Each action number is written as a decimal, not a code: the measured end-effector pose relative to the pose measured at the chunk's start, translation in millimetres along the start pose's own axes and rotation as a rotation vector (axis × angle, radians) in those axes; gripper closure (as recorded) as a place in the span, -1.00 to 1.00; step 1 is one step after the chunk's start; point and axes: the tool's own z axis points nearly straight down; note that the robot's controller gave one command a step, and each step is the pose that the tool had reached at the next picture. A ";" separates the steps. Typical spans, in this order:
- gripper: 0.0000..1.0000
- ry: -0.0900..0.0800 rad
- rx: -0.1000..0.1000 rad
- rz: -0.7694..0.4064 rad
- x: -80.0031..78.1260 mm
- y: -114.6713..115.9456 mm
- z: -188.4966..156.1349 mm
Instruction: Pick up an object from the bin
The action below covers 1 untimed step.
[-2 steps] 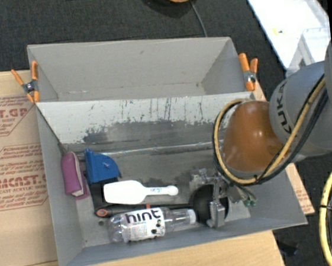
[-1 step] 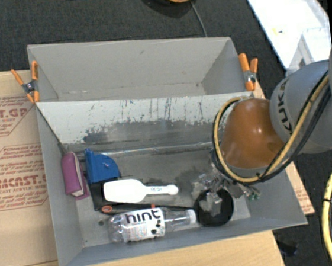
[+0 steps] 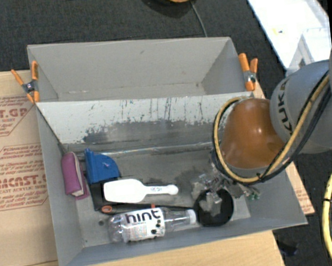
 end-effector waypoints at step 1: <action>1.00 0.000 0.000 0.000 0.0 0.0 0.0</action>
Offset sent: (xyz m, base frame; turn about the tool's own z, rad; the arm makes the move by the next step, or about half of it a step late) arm 0.0000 0.0000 0.0000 0.0000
